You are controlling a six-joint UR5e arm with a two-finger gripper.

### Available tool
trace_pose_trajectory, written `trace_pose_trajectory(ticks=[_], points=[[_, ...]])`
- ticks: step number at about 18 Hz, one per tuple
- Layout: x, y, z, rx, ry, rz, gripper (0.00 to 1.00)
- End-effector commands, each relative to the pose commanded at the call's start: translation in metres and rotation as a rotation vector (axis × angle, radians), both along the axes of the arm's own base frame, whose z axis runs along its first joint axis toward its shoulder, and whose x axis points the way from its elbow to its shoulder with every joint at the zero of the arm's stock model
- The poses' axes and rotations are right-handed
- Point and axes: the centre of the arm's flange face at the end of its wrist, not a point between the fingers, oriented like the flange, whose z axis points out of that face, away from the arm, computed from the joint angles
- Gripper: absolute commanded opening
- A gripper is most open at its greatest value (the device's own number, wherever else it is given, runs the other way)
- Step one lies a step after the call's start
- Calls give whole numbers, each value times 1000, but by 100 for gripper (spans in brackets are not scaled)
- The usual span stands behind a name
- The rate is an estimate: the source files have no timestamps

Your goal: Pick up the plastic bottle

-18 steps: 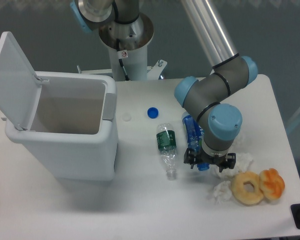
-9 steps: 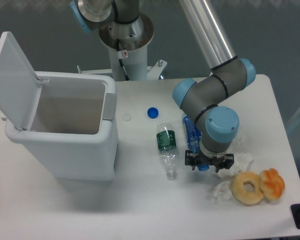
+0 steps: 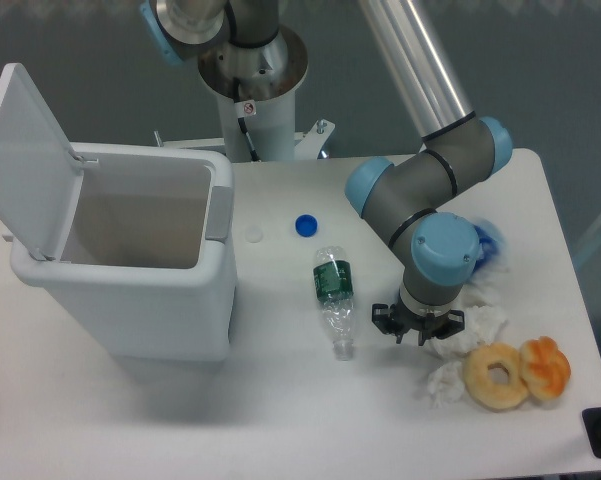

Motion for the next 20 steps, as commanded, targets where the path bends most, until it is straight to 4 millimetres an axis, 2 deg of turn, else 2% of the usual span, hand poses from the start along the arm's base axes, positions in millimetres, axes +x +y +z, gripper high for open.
trace_pose_trajectory(ticks=[1, 2, 3, 4, 5, 6, 9, 11, 14, 15, 17, 20], points=[[0, 0, 0, 0, 0, 0, 27], [0, 0, 0, 0, 0, 0, 32], [0, 0, 1, 1, 1, 0, 54], [-1, 1, 3, 3, 5, 0, 69], [-2, 1, 4, 4, 9, 2, 88], [-2, 1, 7, 6, 13, 2, 97], [-5, -1, 32, 27, 45, 5, 100], [-3, -12, 53, 31, 58, 15, 100], [-5, -57, 85, 11, 29, 51, 100], [-10, -72, 90, 2, 18, 63, 100], [-25, -106, 96, -6, 11, 77, 100], [-56, -172, 114, -6, 22, 77, 100]])
